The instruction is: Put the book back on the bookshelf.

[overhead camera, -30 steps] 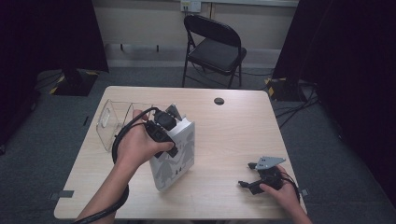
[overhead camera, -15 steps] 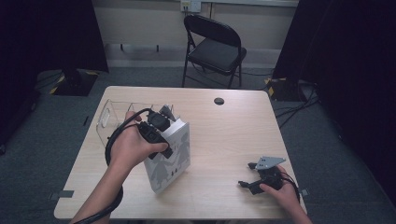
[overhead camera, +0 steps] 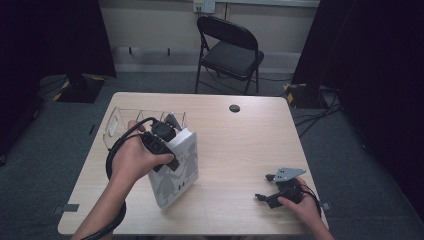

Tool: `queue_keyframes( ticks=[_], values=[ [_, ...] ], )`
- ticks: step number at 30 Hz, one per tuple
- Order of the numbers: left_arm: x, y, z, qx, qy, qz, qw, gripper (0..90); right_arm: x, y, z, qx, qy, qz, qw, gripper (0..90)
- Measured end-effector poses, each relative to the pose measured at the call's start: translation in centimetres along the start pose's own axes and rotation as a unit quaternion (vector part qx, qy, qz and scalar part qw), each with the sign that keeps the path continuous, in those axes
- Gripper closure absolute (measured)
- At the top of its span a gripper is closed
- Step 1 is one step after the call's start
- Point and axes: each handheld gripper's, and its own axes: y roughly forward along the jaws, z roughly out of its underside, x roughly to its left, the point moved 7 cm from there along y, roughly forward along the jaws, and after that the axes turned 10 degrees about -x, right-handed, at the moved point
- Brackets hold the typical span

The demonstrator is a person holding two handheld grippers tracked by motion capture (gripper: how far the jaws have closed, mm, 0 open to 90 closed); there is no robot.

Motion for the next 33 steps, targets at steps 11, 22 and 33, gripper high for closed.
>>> queue_keyframes(
  ticks=[11, 22, 33],
  values=[
    [1.0, -0.2, 1.1, -0.001, -0.014, -0.003, 0.9999, 52.6, 0.0, 0.0, 0.0, 0.000, 0.000, 0.000, 1.0000, 13.6],
    [1.9, -0.9, 1.8, -0.009, -0.025, -0.008, 0.9996, 52.6, 0.0, 0.0, 0.0, 0.000, 0.000, 0.000, 1.0000, 13.5],
    [2.6, -1.5, 2.5, -0.004, -0.024, -0.016, 0.9996, 52.6, 0.0, 0.0, 0.0, 0.000, -0.001, 0.000, 1.0000, 13.4]
  ],
)
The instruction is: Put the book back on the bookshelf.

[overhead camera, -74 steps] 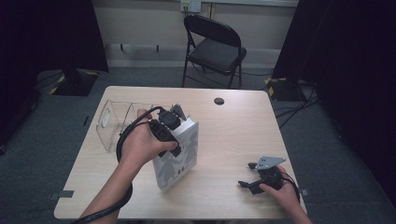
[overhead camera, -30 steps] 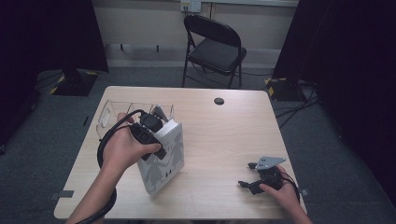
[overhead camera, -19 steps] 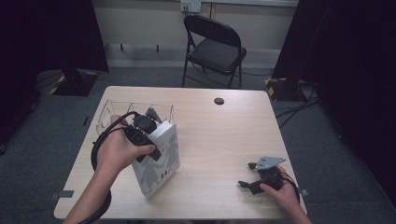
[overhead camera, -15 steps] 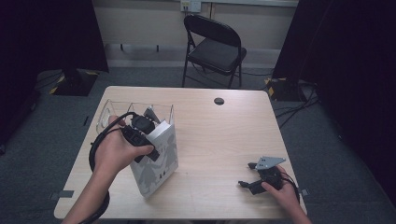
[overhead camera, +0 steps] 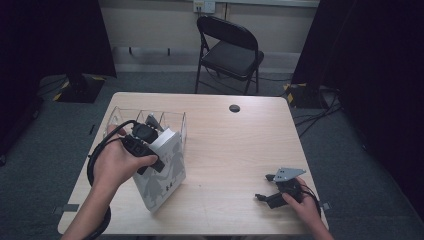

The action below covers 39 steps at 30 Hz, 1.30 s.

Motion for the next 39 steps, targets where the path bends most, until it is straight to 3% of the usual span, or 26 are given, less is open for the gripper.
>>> queue_keyframes(
  ticks=[2, 3, 5, 7, 9, 10, 13, 14, 15, 17, 18, 20, 22, 25, 26, 39],
  values=[
    [-0.1, 0.0, 0.1, -0.002, -0.017, -0.002, 0.9999, 52.6, 0.0, 0.0, 0.0, 0.000, 0.001, 0.000, 1.0000, 13.4],
    [0.1, -0.1, 0.1, 0.002, -0.002, -0.002, 1.0000, 52.7, 0.0, 0.0, 0.0, 0.000, 0.000, 0.000, 1.0000, 13.5],
    [0.0, -0.1, 0.2, -0.002, -0.018, -0.005, 0.9998, 52.6, 0.0, 0.0, 0.0, 0.000, 0.000, 0.000, 1.0000, 13.4],
    [0.3, -0.3, 0.1, -0.001, -0.004, -0.007, 1.0000, 52.7, 0.0, 0.0, 0.0, 0.000, 0.000, 0.000, 1.0000, 13.4],
    [0.2, -0.3, 0.1, -0.007, -0.021, -0.008, 0.9997, 52.7, 0.0, 0.0, 0.0, 0.000, 0.000, 0.000, 1.0000, 13.5],
    [0.6, -0.5, 0.1, -0.003, -0.009, -0.006, 0.9999, 52.8, 0.0, 0.0, 0.0, 0.000, 0.000, 0.000, 1.0000, 13.4],
    [0.6, -0.6, 0.1, -0.003, -0.009, -0.008, 0.9999, 52.8, 0.0, 0.0, 0.0, 0.000, 0.000, 0.000, 1.0000, 13.5],
    [0.4, -0.5, 0.2, -0.004, -0.025, -0.008, 0.9996, 52.8, 0.0, 0.0, 0.0, 0.000, 0.001, 0.000, 1.0000, 13.5],
    [0.4, -0.6, 0.2, -0.004, -0.028, -0.009, 0.9996, 52.8, 0.0, 0.0, 0.0, 0.000, 0.001, 0.000, 1.0000, 13.4],
    [0.6, -0.5, 0.1, -0.007, -0.029, -0.010, 0.9995, 52.8, 0.0, 0.0, 0.0, 0.000, 0.000, 0.000, 1.0000, 13.5],
    [0.9, -0.6, 0.1, -0.005, -0.016, -0.012, 0.9998, 52.8, 0.0, 0.0, 0.0, 0.000, 0.000, 0.000, 1.0000, 13.4],
    [1.1, -0.5, 0.0, -0.007, -0.023, -0.015, 0.9996, 52.8, 0.0, 0.0, 0.0, 0.000, 0.000, 0.000, 1.0000, 13.4],
    [1.3, -0.5, -0.1, -0.004, -0.014, -0.020, 0.9997, 52.8, 0.0, 0.0, 0.0, 0.000, 0.000, 0.000, 1.0000, 13.4],
    [1.7, -0.5, -0.2, -0.002, -0.017, -0.024, 0.9996, 52.8, 0.0, 0.0, 0.0, 0.000, 0.000, 0.000, 1.0000, 13.4],
    [1.5, -0.3, -0.1, -0.006, -0.046, -0.025, 0.9986, 52.8, 0.0, 0.0, 0.0, 0.000, 0.000, 0.000, 1.0000, 13.4],
    [2.6, 0.1, -0.8, -0.006, -0.057, -0.038, 0.9976, 52.7, 0.0, 0.0, 0.0, 0.000, 0.000, 0.000, 1.0000, 13.4]
  ],
)
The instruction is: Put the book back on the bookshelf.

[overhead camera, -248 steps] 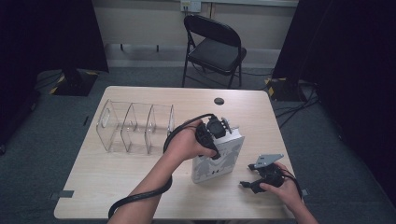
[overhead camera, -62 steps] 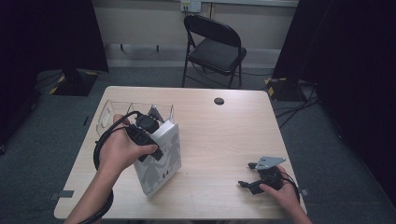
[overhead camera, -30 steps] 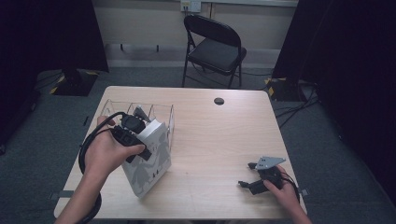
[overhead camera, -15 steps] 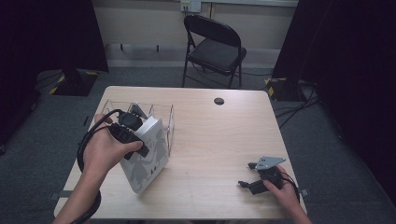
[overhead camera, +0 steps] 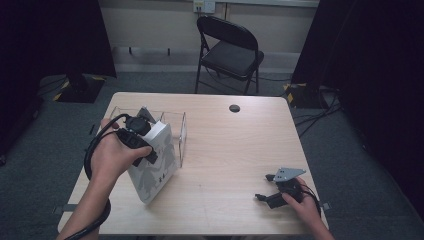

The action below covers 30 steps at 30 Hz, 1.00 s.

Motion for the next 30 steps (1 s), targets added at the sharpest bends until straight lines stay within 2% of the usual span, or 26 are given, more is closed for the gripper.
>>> queue_keyframes(
  ticks=[2, 3, 7, 13, 14, 20, 24, 28, 30],
  values=[
    [0.0, 0.1, -0.2, -0.003, -0.011, 0.001, 0.9999, 52.8, 0.0, 0.0, 0.0, 0.000, 0.000, 0.000, 1.0000, 13.4],
    [0.1, 0.1, -0.3, -0.003, -0.006, 0.001, 1.0000, 52.8, 0.0, 0.0, 0.0, 0.000, 0.000, 0.000, 1.0000, 13.4],
    [0.0, 0.2, -0.7, -0.007, -0.016, -0.002, 0.9998, 52.8, 0.0, 0.0, 0.0, 0.000, 0.000, 0.000, 1.0000, 13.4],
    [0.0, 0.4, -1.0, -0.005, -0.021, -0.004, 0.9998, 52.8, 0.0, 0.0, 0.0, 0.000, 0.000, 0.000, 1.0000, 13.4],
    [0.0, 0.5, -1.0, -0.006, -0.016, -0.002, 0.9998, 52.7, 0.0, 0.0, 0.0, 0.000, 0.000, 0.000, 1.0000, 13.4],
    [0.1, 0.6, -1.2, -0.002, -0.018, -0.007, 0.9998, 52.7, 0.0, 0.0, 0.0, 0.000, 0.000, 0.000, 1.0000, 13.4],
    [0.4, 0.7, -1.5, -0.006, -0.028, -0.010, 0.9995, 52.7, 0.0, 0.0, 0.0, 0.000, 0.000, 0.000, 1.0000, 13.4],
    [0.5, 0.8, -1.6, -0.005, -0.019, -0.016, 0.9997, 52.8, 0.0, 0.0, 0.0, 0.000, 0.000, 0.000, 1.0000, 13.4],
    [0.5, 0.9, -1.7, -0.006, -0.024, -0.014, 0.9996, 52.7, 0.0, 0.0, 0.0, 0.000, 0.001, 0.000, 1.0000, 13.4]
  ],
)
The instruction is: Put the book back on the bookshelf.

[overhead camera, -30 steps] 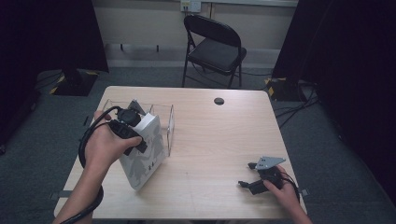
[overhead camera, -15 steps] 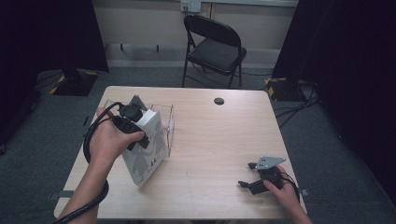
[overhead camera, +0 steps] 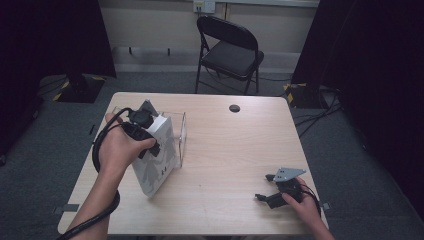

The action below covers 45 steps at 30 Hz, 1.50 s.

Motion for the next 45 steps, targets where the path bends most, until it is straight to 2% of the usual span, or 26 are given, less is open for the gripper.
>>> queue_keyframes(
  ticks=[2, 5, 9, 18, 20, 24, 34, 39, 41, 42, 45],
  values=[
    [0.1, 0.1, -0.1, 0.000, -0.008, 0.001, 1.0000, 52.7, 0.0, 0.0, 0.0, 0.000, 0.000, 0.000, 1.0000, 13.4],
    [0.2, 0.2, -0.2, -0.001, -0.006, -0.005, 1.0000, 52.7, 0.0, 0.0, 0.0, 0.000, 0.000, 0.000, 1.0000, 13.4],
    [0.2, 0.3, -0.4, 0.004, -0.007, -0.003, 1.0000, 52.7, 0.0, 0.0, 0.0, 0.000, 0.000, 0.000, 1.0000, 13.4],
    [0.4, 0.8, -1.0, 0.002, -0.005, -0.011, 0.9999, 52.7, 0.0, 0.0, 0.0, 0.000, 0.000, 0.000, 1.0000, 13.4],
    [0.5, 0.8, -1.1, 0.003, 0.002, -0.016, 0.9999, 52.7, 0.0, 0.0, 0.0, 0.000, 0.000, 0.000, 1.0000, 13.4],
    [0.5, 1.0, -1.3, 0.001, -0.010, -0.009, 0.9999, 52.7, 0.0, 0.0, 0.0, 0.001, 0.000, -0.001, 1.0000, 13.4],
    [0.5, 1.2, -2.0, 0.002, -0.006, -0.015, 0.9999, 52.7, 0.0, 0.0, 0.0, 0.001, 0.001, -0.001, 1.0000, 13.4],
    [0.6, 1.5, -2.2, 0.000, -0.016, -0.016, 0.9997, 52.7, 0.0, 0.0, 0.0, 0.002, 0.001, -0.001, 1.0000, 13.4],
    [0.7, 1.5, -2.3, -0.001, -0.015, -0.021, 0.9997, 52.8, 0.0, 0.0, 0.0, 0.002, 0.001, -0.001, 1.0000, 13.4],
    [0.7, 1.5, -2.4, 0.000, -0.017, -0.015, 0.9997, 52.8, 0.0, 0.0, 0.0, 0.002, 0.001, -0.001, 1.0000, 13.4],
    [0.7, 1.5, -2.6, -0.001, -0.016, -0.017, 0.9997, 52.7, 0.0, 0.0, 0.0, 0.001, 0.000, -0.001, 1.0000, 13.4]
  ],
)
